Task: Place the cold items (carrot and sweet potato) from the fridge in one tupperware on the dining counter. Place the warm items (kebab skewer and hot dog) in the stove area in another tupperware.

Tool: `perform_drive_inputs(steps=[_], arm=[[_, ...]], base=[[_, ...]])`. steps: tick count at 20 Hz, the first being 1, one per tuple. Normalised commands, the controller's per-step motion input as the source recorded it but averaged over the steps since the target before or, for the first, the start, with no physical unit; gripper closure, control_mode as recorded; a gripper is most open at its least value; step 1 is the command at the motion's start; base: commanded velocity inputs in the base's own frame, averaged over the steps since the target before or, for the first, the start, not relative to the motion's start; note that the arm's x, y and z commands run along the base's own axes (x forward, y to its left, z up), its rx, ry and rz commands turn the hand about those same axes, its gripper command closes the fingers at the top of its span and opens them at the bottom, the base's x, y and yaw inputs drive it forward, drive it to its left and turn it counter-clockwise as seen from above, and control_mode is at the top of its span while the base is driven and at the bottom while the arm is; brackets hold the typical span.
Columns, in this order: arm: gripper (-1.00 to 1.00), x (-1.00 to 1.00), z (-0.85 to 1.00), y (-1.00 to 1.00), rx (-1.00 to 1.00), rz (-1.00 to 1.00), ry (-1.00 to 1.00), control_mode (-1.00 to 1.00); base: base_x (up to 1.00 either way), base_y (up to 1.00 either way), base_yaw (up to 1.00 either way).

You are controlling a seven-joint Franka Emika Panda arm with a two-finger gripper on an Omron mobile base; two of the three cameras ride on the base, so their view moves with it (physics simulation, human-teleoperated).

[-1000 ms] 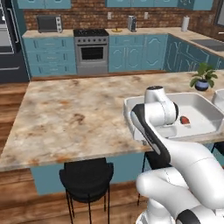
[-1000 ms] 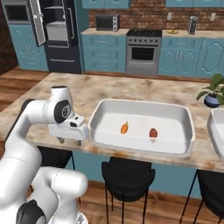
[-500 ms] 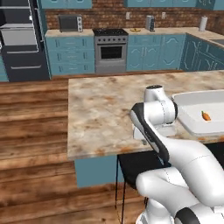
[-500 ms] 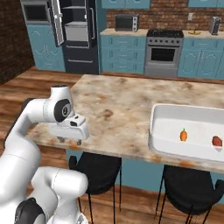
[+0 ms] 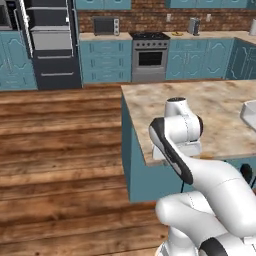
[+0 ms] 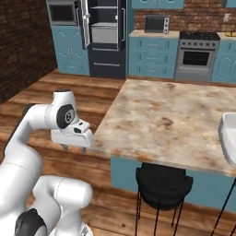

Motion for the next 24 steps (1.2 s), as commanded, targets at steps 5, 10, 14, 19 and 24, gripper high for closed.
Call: perform_drive_inputs(steps=[5, 10, 14, 19, 24], arm=[[-1.0, 0.0, 0.0, 0.0, 0.0, 0.0, 0.0, 1.0], [-1.0, 0.0, 0.0, 0.0, 0.0, 0.0, 0.0, 1.0], [-1.0, 0.0, 0.0, 0.0, 0.0, 0.0, 0.0, 1.0], [-1.0, 0.0, 0.0, 0.0, 0.0, 0.0, 0.0, 1.0], [-1.0, 0.0, 0.0, 0.0, 0.0, 0.0, 0.0, 1.0]], base=[[-0.13, 0.81, 0.05], [-0.02, 0.68, 0.0], [-0.37, 0.2, -0.09], [0.7, 0.92, -0.46], [0.71, 1.0, -0.15]])
